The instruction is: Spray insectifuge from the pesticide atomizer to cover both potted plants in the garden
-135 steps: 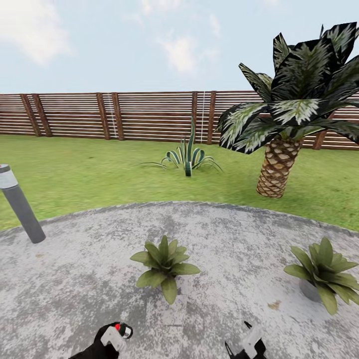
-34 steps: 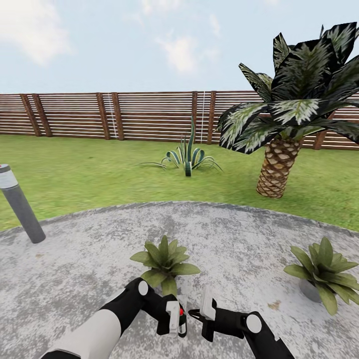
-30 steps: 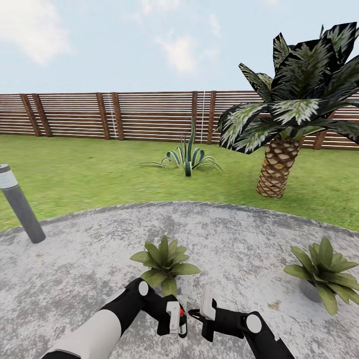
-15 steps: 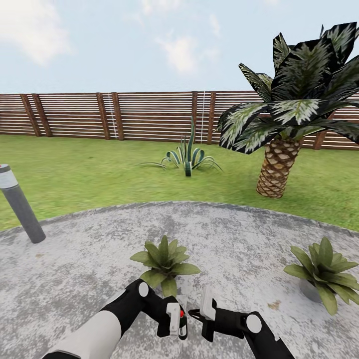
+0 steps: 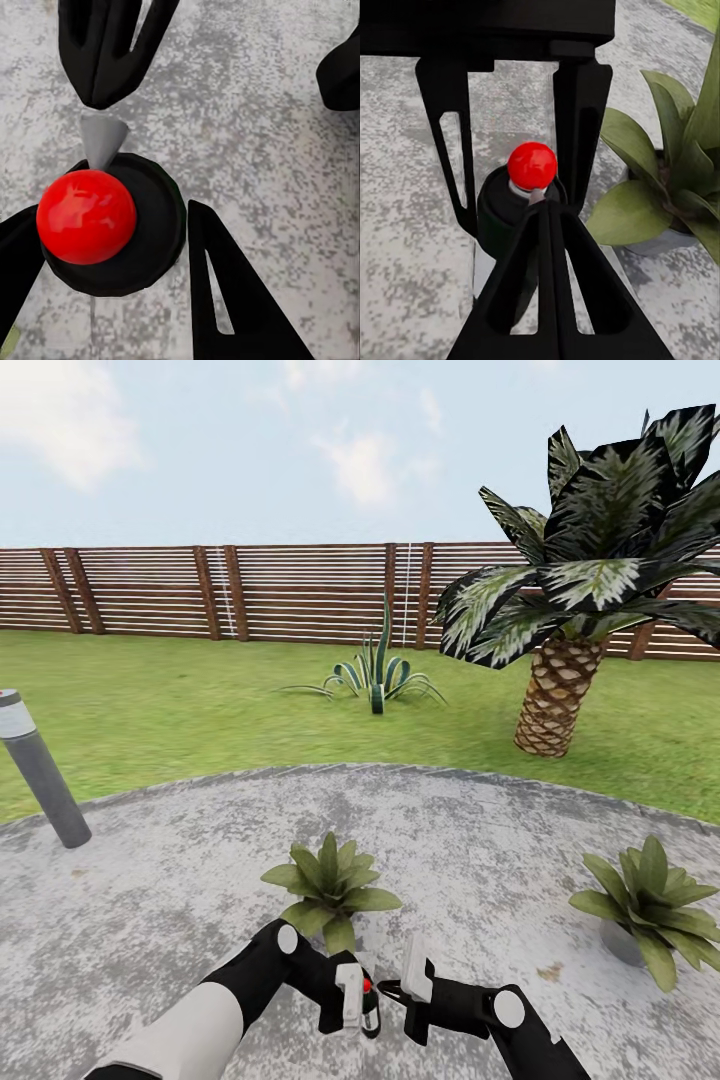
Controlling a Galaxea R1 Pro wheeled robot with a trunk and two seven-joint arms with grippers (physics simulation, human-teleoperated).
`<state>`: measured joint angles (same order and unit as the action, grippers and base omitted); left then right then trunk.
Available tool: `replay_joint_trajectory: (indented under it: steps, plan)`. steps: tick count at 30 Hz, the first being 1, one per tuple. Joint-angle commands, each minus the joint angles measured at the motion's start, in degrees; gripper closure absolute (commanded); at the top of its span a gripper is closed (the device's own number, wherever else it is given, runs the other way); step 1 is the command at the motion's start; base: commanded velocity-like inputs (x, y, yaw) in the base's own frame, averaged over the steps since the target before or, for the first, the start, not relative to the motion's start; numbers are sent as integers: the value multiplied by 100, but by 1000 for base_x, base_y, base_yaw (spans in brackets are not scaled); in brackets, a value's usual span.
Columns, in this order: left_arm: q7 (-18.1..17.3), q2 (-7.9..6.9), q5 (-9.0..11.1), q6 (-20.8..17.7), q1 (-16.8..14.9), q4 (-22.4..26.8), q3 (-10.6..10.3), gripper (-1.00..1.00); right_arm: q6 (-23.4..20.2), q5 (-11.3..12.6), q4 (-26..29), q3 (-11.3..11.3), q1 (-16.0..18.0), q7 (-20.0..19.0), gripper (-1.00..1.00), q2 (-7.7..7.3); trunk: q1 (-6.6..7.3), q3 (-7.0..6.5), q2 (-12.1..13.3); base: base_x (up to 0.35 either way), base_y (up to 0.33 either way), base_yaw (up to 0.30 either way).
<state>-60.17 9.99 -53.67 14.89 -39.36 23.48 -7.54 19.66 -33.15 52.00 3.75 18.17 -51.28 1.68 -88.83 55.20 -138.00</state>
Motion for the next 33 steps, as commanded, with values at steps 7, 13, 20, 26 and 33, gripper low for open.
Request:
replay_joint_trajectory:
  steps: [7, 13, 20, 26, 33]
  plan:
    - [-3, 1, 74, 40, 3, -11, -1, 100, 29, -43, 12, -6, 2, 4, 100, 8, 1, 6, -2, 0, 0, 0]
    - [-7, 1, 76, 40, 7, -34, -1, 100, 21, -43, 12, -6, 2, 4, 100, 51, 1, 6, -2, 0, 0, 0]
    - [-10, 1, 76, 40, 7, -36, -1, 100, 20, -46, 12, -6, 2, 4, 100, 67, 1, 6, -2, 0, 0, 0]
    - [-4, 1, 72, 40, 7, -36, -1, 100, 20, -47, 11, -6, 2, 4, 100, 68, 1, 6, -2, 0, 0, 0]
    - [5, 1, -5, 25, 27, -36, -44, 100, 20, -51, 4, -6, 2, 4, 100, 61, 1, 6, -2, 0, 0, 0]
